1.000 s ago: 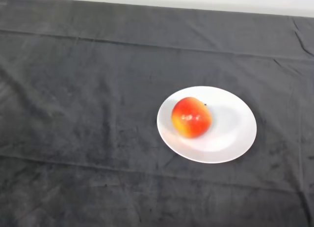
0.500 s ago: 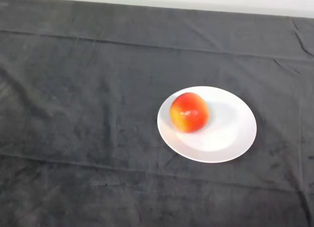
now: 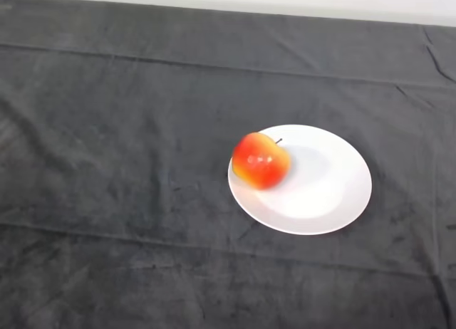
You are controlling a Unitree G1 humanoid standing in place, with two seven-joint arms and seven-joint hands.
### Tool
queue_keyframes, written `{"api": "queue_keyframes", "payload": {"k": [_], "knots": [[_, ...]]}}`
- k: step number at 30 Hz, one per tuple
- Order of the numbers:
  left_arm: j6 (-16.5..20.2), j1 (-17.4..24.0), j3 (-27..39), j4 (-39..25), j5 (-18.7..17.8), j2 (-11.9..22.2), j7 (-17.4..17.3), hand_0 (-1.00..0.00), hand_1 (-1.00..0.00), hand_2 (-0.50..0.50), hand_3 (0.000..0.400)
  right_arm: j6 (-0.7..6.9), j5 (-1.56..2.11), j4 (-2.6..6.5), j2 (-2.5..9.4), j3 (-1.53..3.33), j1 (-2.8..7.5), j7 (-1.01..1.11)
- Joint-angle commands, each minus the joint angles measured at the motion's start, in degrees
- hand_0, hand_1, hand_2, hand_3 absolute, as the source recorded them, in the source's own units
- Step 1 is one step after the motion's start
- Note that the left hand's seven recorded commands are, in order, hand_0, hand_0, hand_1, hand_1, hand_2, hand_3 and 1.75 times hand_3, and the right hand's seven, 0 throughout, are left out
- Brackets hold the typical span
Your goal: Move the apple to the plate
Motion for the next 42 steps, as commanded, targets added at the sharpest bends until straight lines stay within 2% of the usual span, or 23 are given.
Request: {"api": "queue_keyframes", "payload": {"k": [1, 42], "knots": [[0.50, -1.75, 2.36, 0.13, 1.63, -0.54, -0.62, 0.00, 0.00, 0.00, 0.000, -0.15, 0.98, -1.26, -0.38, -0.73, -1.17, -0.39], [-1.00, -4.10, 6.61, 5.13, 2.26, -1.92, -6.48, 0.00, 0.00, 0.00, 0.000, -0.15, 1.00, -1.29, -0.37, -0.71, -1.16, -0.42]]}}
